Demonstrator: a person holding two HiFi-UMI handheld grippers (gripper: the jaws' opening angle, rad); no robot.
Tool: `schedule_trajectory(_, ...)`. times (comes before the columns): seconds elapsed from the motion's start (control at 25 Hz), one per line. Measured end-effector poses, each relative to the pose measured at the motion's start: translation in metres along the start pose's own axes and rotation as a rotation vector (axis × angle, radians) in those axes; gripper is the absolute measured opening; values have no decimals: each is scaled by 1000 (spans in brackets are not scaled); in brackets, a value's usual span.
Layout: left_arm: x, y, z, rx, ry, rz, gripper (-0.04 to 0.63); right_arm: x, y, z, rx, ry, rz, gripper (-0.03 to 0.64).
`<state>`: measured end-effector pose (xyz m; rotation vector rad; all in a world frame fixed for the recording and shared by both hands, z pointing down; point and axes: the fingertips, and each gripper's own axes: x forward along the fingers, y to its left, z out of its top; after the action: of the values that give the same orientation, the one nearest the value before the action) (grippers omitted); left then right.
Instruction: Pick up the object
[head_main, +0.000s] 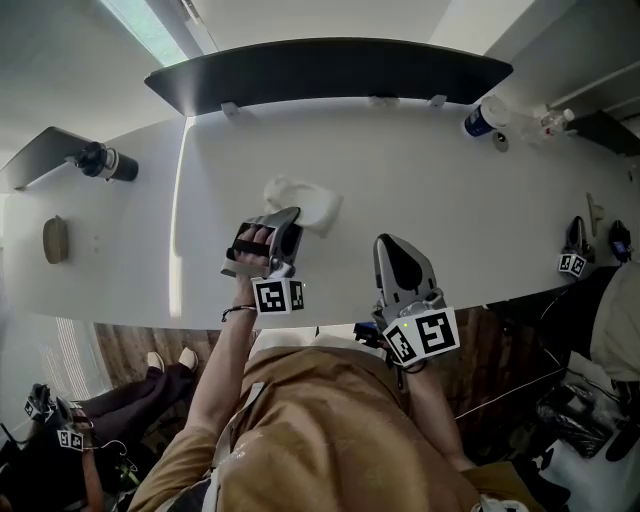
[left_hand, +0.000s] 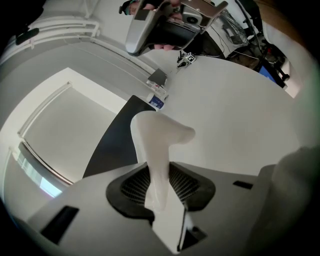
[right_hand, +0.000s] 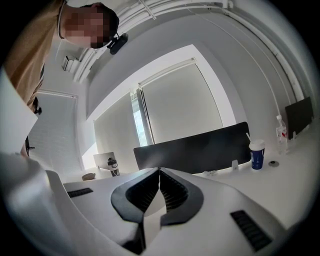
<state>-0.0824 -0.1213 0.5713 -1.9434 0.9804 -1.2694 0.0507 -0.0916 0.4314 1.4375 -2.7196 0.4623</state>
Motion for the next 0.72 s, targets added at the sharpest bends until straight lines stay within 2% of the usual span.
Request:
schedule_trajectory(0.28,-11,23,9,-17,-13,43,121,1,4,1,6,-2,11,9)
schedule_trajectory(0.72,-33,55,22,-156,-53,101,121,-1,11,0,-1,0,33,9)
